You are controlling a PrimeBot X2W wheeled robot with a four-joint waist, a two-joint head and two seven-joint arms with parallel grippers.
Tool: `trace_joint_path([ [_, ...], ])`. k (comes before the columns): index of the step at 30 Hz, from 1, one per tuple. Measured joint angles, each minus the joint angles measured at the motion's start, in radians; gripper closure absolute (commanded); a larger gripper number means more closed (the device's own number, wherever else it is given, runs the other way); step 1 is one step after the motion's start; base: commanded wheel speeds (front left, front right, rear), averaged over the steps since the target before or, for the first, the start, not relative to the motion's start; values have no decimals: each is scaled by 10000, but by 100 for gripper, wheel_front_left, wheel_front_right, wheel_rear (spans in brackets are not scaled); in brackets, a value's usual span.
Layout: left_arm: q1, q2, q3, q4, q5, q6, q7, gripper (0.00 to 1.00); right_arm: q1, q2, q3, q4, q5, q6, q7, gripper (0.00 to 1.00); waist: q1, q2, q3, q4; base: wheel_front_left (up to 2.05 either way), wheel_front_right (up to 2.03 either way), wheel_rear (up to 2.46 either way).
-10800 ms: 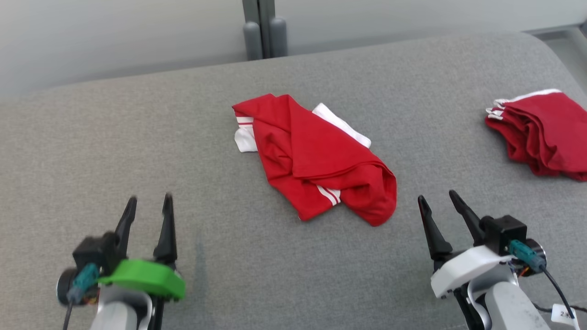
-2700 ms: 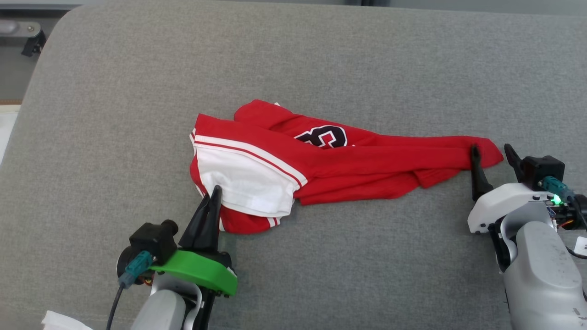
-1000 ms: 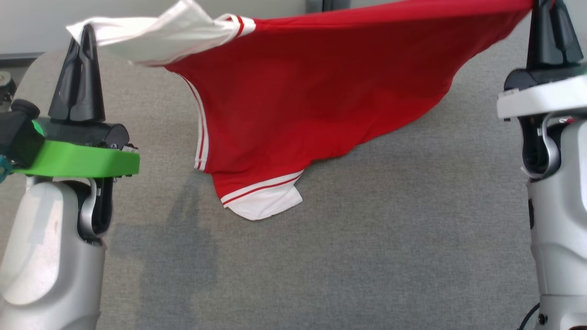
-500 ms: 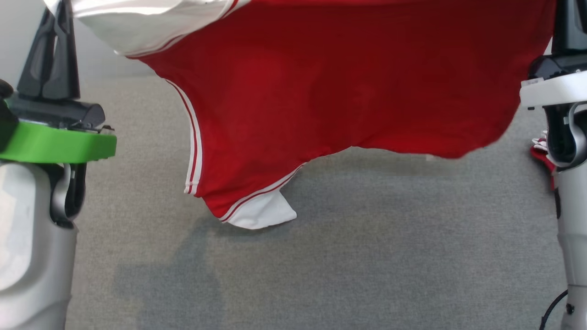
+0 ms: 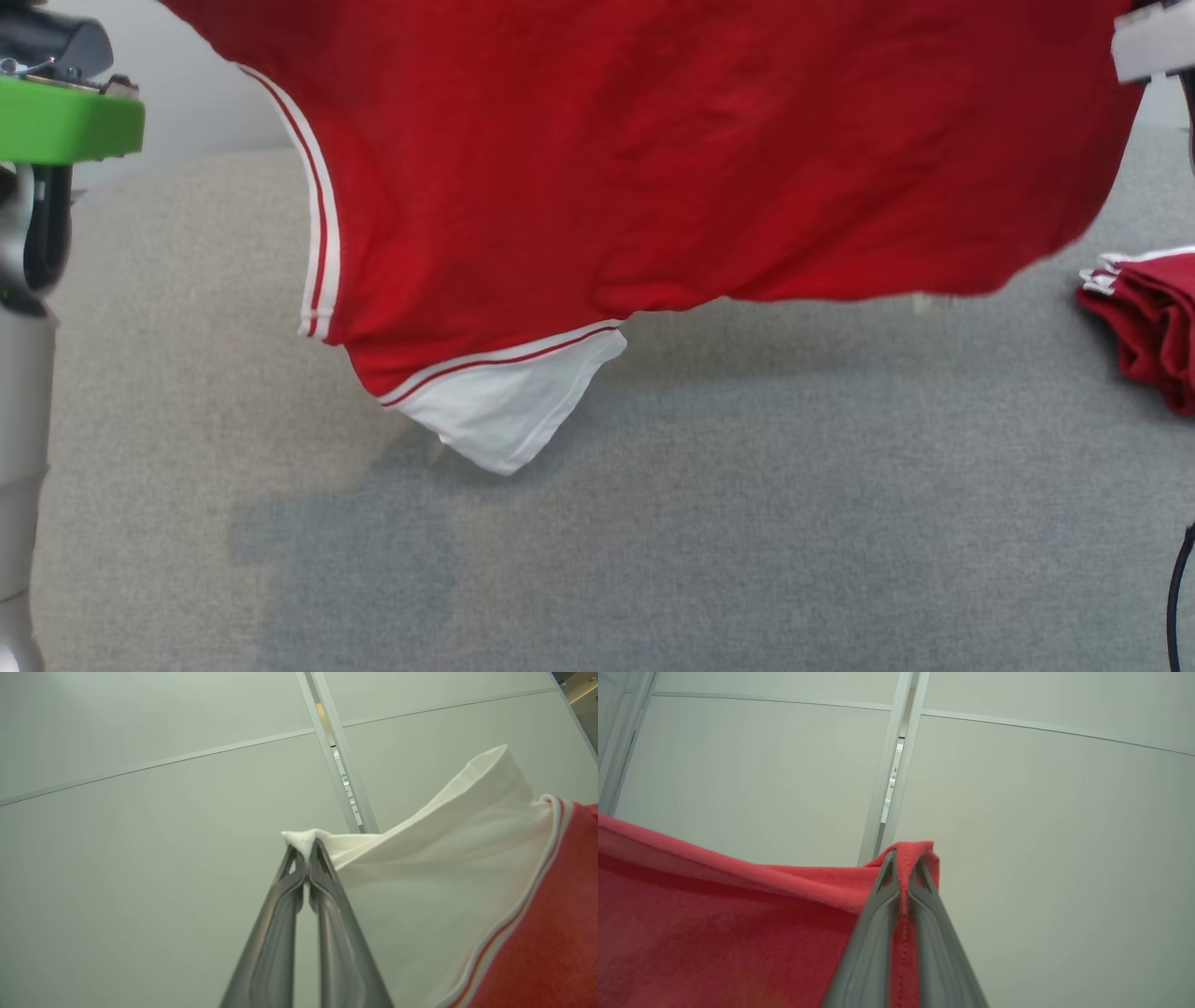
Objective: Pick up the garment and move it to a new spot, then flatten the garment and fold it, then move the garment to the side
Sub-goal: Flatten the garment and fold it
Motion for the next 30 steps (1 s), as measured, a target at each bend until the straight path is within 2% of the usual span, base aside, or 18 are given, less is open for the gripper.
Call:
trace_joint_path([
  [9, -2033, 337, -834, 1116, 33, 0, -2, 100, -2117, 447, 445, 986, -1258, -2, 270, 100, 0, 0, 1686, -49, 0, 0, 0],
  [16, -3661, 217, -90, 1440, 593, 196, -2, 100, -4046, 986, -838, 2251, -2706, -2, -807, 100, 0, 0, 3067, -124, 0, 0, 0],
  [20, -4214, -54, 458, 1101, 688, 240, -2, 100, -4859, 1480, -1519, 2487, -2901, 0, -1248, 100, 0, 0, 3730, -150, 0, 0, 0],
  [24, -3776, -142, 732, 531, 1081, 178, -2, 100, -4502, 1664, -1630, 2673, -2963, 0, -1350, 100, 0, 0, 4211, -148, 0, 0, 0],
  [30, -788, -719, 1246, -84, 1003, 84, -2, 100, -2389, 1697, -1787, 2391, -2249, 0, -1394, 100, 2, 0, 4112, -110, 0, 0, 0],
])
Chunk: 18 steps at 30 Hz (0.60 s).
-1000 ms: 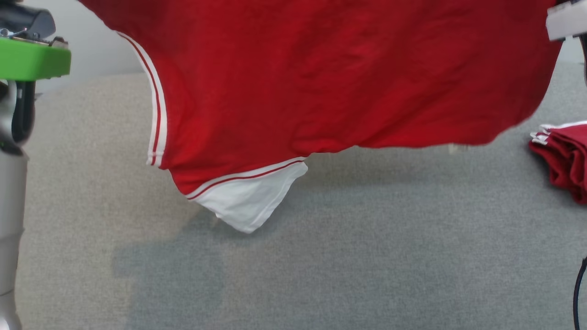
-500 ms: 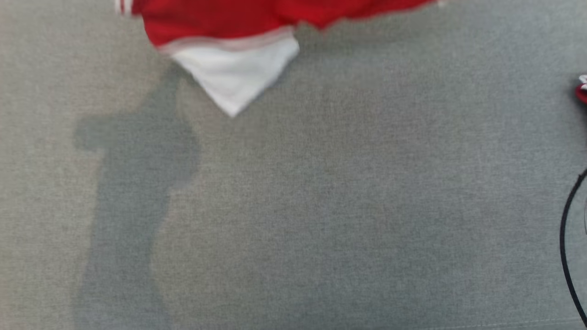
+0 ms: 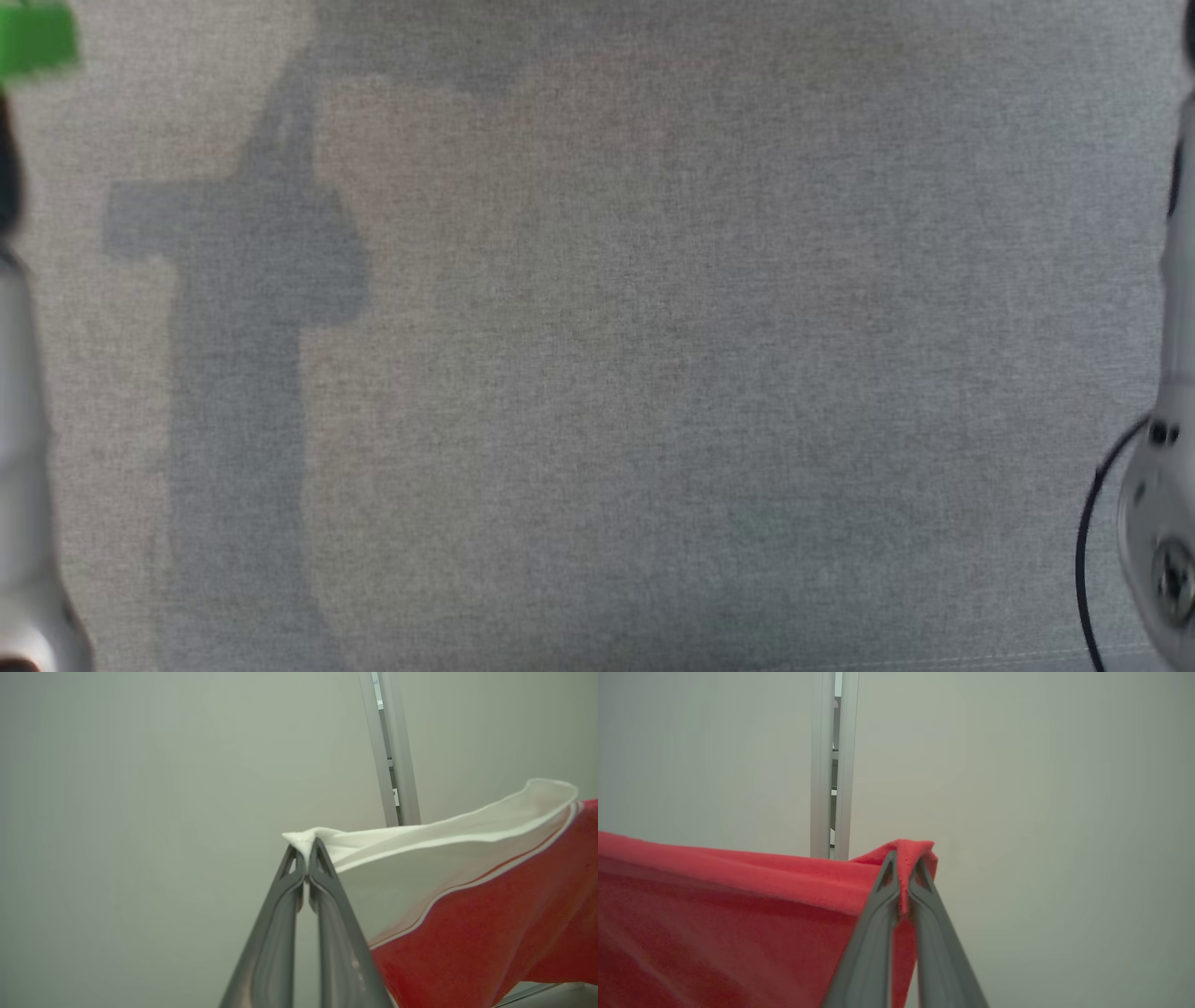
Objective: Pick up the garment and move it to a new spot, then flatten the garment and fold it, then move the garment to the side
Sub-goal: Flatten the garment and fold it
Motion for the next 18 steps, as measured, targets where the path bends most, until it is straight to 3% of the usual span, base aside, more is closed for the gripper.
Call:
trace_joint_path([
  [9, 4694, -1534, 673, -10, -297, -86, 0, 100, 4985, 8, 102, -729, 1402, 12, -2, 100, -1, 0, -1107, 89, 0, 0, 0],
  [18, 7538, -2612, 940, 305, -303, -88, 2, 100, 8019, 276, 380, -633, 2105, 12, 0, 100, -2, 0, -2350, 80, 0, 0, 0],
])
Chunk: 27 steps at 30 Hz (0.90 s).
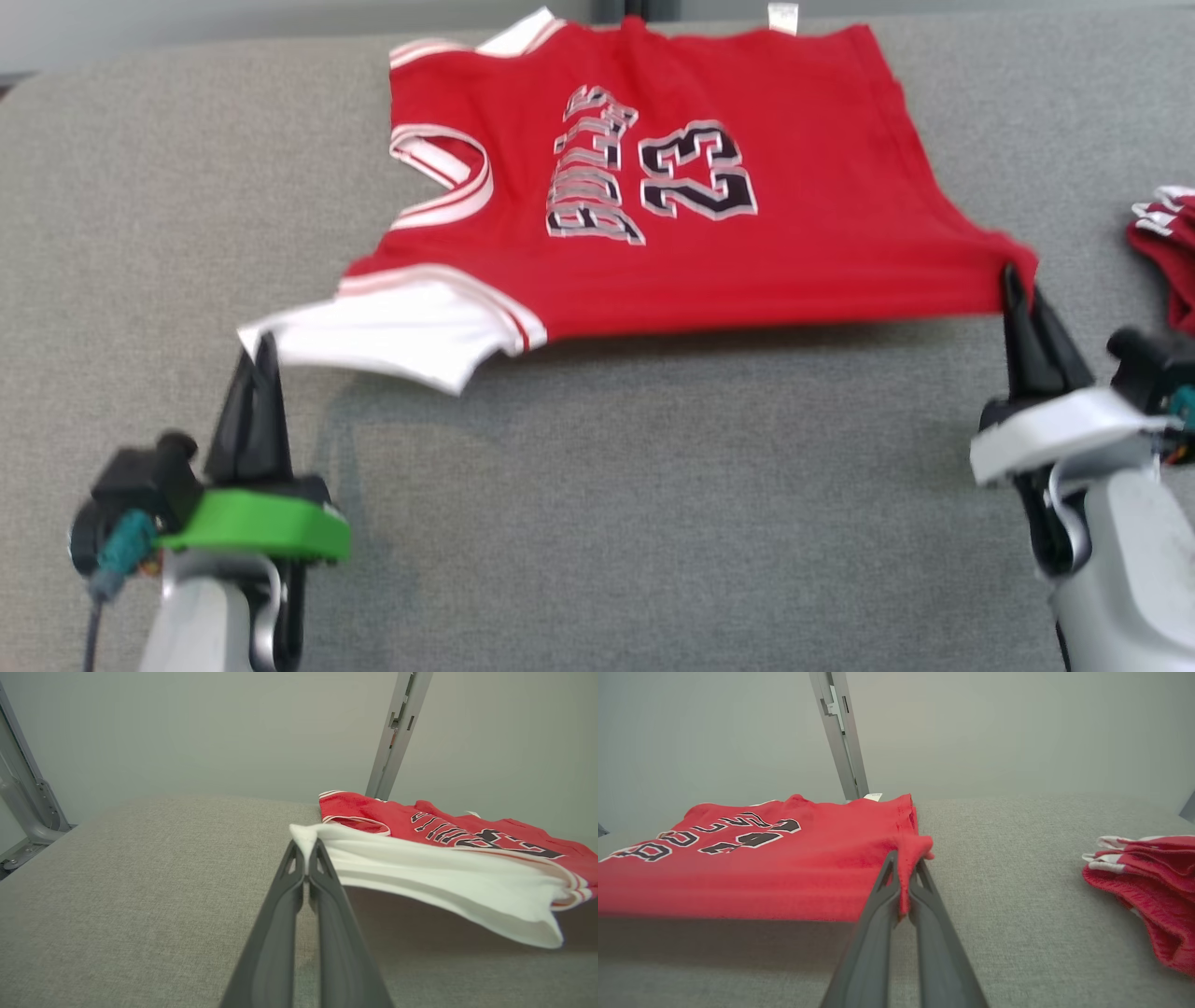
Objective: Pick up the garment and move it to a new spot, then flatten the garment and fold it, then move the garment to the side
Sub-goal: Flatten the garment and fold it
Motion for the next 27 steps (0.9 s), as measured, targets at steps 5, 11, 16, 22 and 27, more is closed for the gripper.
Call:
trace_joint_path([
  [5, 1449, -293, 27, 31, 130, 0, 0, 100, 1225, 2, 171, 222, 240, 0, 0, 100, 0, 0, -694, -18, 0, 0, 0],
  [11, 3050, -481, 132, -249, 431, -4, 0, 100, 2646, -31, 182, 297, 385, 0, 0, 100, 0, 0, -1499, 23, 0, 0, 0],
  [16, 3842, -514, -48, -364, 648, -6, 0, 100, 3592, 63, 169, 240, 441, 0, 0, 100, 0, 0, -1937, 184, 0, 0, 0],
  [22, 3729, -518, -311, -1131, 725, -4, 0, 100, 3771, 259, 111, -15, 426, -4, 0, 100, 0, 0, -1985, 400, 0, 0, 0],
  [27, 2215, -516, -324, -1538, 717, -2, 0, 100, 2664, 322, 82, -8, 376, -12, 0, 100, 0, 0, -1564, 369, 0, 0, 0],
])
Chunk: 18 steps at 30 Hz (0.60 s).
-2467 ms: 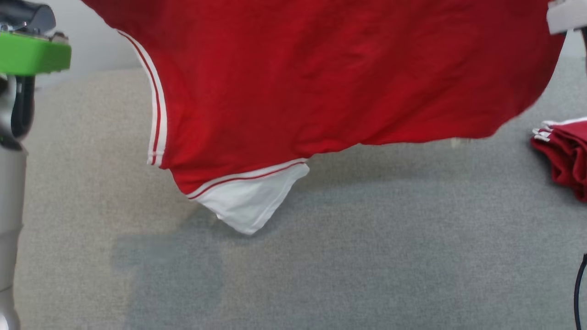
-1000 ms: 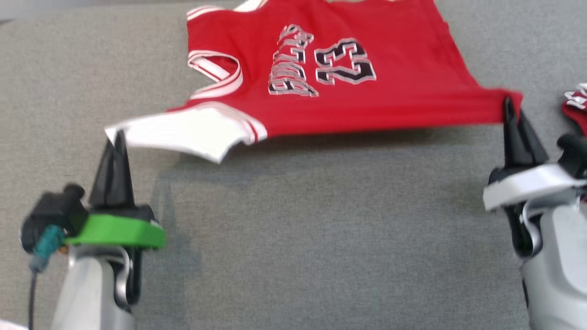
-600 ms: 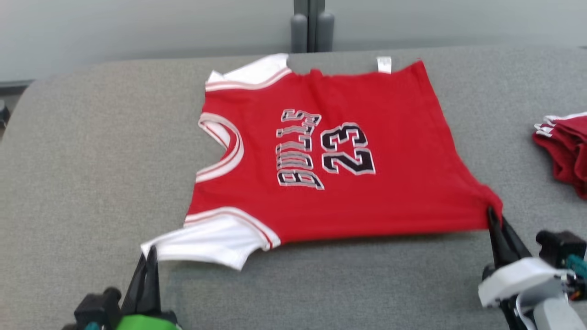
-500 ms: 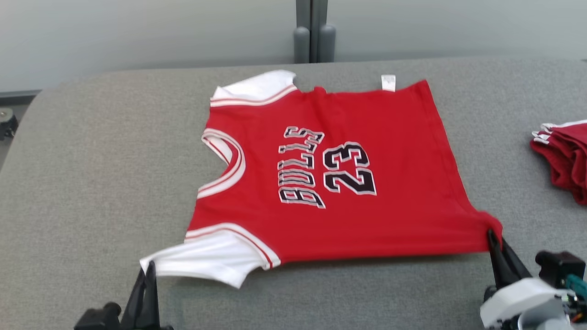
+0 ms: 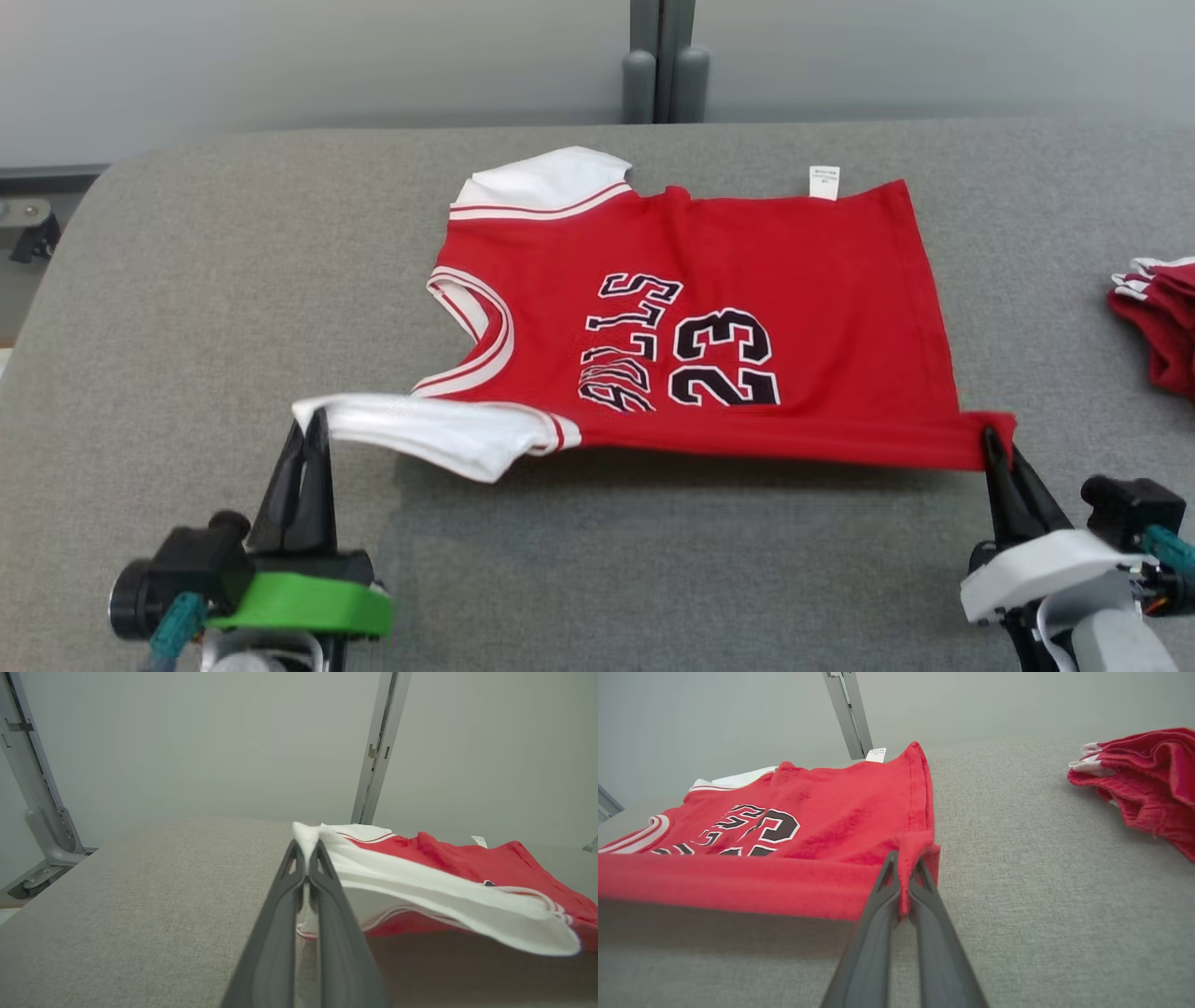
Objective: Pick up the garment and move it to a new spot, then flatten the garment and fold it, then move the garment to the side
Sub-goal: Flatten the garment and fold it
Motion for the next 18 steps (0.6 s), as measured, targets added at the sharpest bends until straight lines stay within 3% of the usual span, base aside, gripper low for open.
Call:
trace_joint_path([
  [10, -2574, 253, -514, 1032, 205, 2, -2, 100, -2506, 184, 113, 779, -500, -2, 8, 100, 0, 0, 1294, -242, 0, 0, 0],
  [18, -3419, 533, -784, 2094, 178, 2, -2, 100, -3755, 309, 105, 1496, -966, -2, 61, 100, 0, 0, 2184, -474, 0, 0, 0],
])
